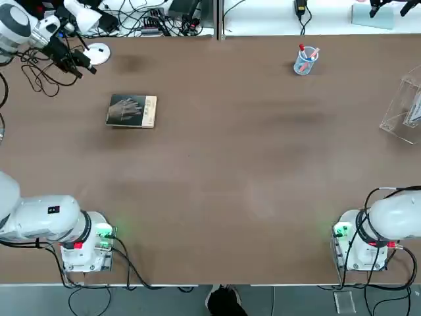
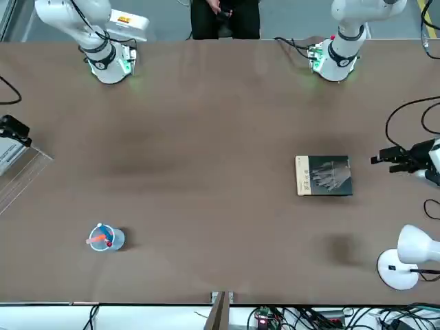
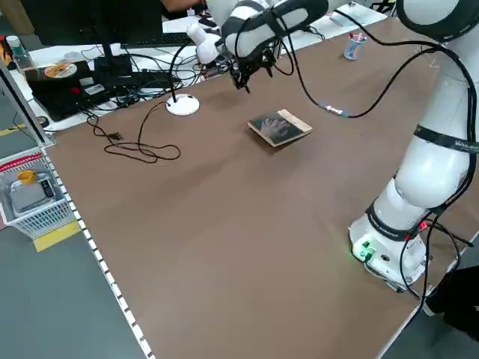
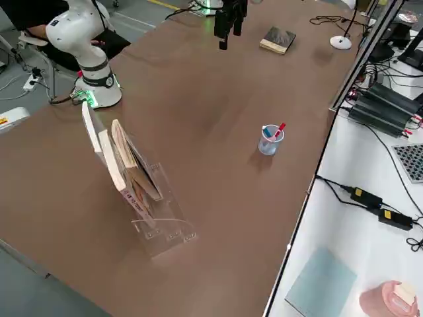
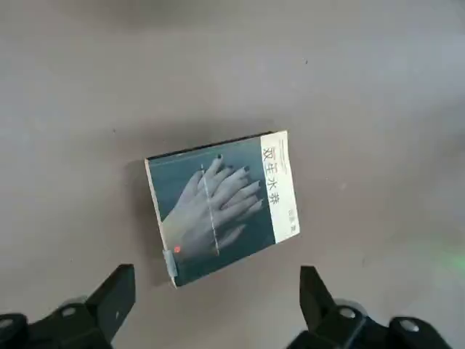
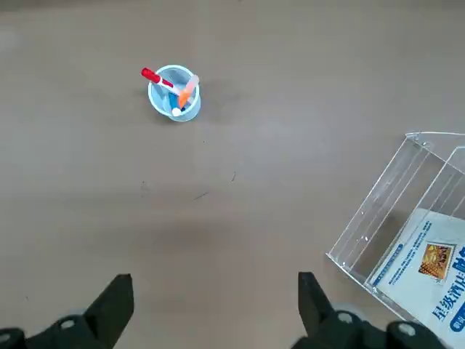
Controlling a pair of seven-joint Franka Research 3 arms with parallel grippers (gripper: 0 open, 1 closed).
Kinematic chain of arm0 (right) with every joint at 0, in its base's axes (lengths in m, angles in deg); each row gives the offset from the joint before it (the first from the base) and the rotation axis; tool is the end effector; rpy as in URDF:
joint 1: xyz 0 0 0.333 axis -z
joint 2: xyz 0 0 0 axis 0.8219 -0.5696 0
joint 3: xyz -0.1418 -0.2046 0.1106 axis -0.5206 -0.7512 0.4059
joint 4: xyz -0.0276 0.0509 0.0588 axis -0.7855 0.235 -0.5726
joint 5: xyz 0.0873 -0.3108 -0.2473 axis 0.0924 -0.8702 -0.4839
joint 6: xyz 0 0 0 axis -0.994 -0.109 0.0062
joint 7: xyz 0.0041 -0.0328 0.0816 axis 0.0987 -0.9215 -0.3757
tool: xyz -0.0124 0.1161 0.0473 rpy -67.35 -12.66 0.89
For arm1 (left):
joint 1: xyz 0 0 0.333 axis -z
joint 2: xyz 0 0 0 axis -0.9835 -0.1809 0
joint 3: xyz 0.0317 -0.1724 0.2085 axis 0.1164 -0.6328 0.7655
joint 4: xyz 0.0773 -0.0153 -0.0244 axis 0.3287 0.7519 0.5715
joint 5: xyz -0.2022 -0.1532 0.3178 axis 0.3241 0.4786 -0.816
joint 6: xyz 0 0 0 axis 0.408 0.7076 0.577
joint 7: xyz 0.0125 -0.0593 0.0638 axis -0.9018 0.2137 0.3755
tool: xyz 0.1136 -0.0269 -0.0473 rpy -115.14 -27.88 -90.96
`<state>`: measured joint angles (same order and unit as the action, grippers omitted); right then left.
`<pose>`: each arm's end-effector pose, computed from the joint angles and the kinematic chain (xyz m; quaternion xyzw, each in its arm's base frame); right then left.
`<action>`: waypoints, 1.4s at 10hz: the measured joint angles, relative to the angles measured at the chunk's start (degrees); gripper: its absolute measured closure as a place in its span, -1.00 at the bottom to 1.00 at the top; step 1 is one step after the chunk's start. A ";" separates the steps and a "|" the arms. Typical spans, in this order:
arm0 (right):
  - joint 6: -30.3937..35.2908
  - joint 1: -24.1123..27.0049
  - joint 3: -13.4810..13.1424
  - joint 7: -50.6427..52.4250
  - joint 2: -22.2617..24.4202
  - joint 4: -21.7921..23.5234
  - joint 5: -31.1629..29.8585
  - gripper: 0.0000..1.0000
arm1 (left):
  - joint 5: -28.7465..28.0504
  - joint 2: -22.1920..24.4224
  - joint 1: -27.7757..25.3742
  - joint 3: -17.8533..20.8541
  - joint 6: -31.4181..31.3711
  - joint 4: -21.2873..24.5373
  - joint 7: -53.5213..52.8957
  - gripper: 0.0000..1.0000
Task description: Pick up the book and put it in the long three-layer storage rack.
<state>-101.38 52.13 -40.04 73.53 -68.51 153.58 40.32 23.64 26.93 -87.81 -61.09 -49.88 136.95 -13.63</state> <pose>0.5897 0.0177 0.5638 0.9992 -0.0041 0.0380 0.0073 0.5838 0.0574 0.2990 0.9644 -0.1001 -0.0161 0.2444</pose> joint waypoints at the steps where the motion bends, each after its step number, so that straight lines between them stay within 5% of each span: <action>1: -0.02 0.00 0.00 0.00 0.00 0.00 0.00 -1.00 | 0.80 -0.83 -0.35 0.01 -0.25 0.09 -1.49 -0.99; 14: -1.25 -0.01 -0.01 0.00 -0.01 0.18 0.00 -1.00 | 12.83 -14.46 -4.63 0.09 -1.68 0.14 -24.56 -0.98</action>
<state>-102.64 52.12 -40.05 73.53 -68.53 153.76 40.32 36.47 12.46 -92.44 -60.99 -51.56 137.09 -38.19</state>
